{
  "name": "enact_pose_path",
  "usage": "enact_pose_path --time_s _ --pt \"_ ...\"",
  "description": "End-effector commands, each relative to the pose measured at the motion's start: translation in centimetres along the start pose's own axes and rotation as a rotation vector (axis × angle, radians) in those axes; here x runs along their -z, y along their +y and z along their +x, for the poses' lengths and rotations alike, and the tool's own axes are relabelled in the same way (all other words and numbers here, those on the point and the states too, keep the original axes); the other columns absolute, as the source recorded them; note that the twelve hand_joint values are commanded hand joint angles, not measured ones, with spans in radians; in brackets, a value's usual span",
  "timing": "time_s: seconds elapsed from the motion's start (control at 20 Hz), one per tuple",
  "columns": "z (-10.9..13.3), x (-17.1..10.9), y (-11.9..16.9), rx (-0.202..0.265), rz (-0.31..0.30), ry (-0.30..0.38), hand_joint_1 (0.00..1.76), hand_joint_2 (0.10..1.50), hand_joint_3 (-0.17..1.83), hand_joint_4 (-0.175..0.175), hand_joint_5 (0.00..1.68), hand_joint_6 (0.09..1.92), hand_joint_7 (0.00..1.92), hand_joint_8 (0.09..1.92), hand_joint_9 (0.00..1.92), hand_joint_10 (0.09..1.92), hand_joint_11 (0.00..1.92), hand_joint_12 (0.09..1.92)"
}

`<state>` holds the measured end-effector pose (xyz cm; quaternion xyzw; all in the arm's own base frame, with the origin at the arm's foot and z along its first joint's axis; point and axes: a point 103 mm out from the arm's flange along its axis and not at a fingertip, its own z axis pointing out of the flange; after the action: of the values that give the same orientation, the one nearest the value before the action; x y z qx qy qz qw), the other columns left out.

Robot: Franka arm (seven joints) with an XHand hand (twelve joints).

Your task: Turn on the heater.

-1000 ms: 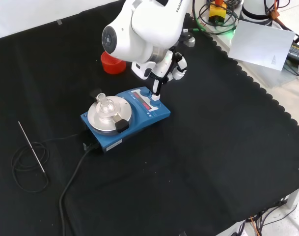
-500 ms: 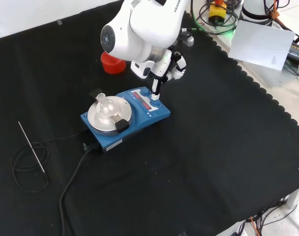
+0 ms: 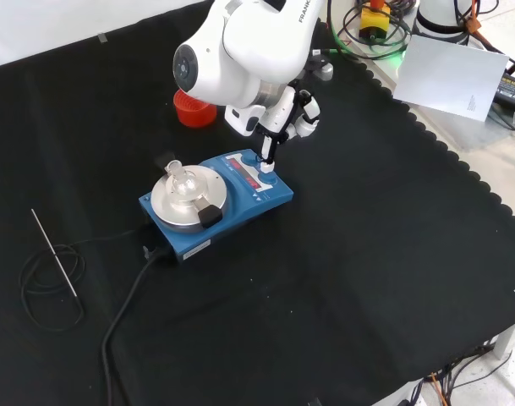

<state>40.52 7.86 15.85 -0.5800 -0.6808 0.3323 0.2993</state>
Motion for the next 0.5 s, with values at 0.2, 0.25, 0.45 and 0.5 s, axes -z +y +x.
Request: enact_pose_path --time_s 0.2,0.25,0.45,0.5 --pt "-0.02 -0.08 0.13 -0.002 0.004 -0.002 1.45 0.65 1.11 -0.023 0.33 0.09 1.73 1.65 1.83 1.68 1.83 1.77" --pt "-0.03 -0.09 0.15 -0.003 0.004 -0.003 1.45 0.65 1.11 -0.023 0.33 0.09 1.73 1.65 1.83 1.68 1.83 1.77" --pt "0.03 -0.13 0.24 -0.006 0.009 -0.007 1.45 0.65 1.11 -0.023 0.33 0.09 1.73 1.65 1.83 1.68 1.83 1.77" --pt "0.01 -0.14 0.27 -0.003 0.008 -0.003 1.45 0.65 1.11 -0.024 0.33 0.09 1.73 1.65 1.83 1.68 1.83 1.77"
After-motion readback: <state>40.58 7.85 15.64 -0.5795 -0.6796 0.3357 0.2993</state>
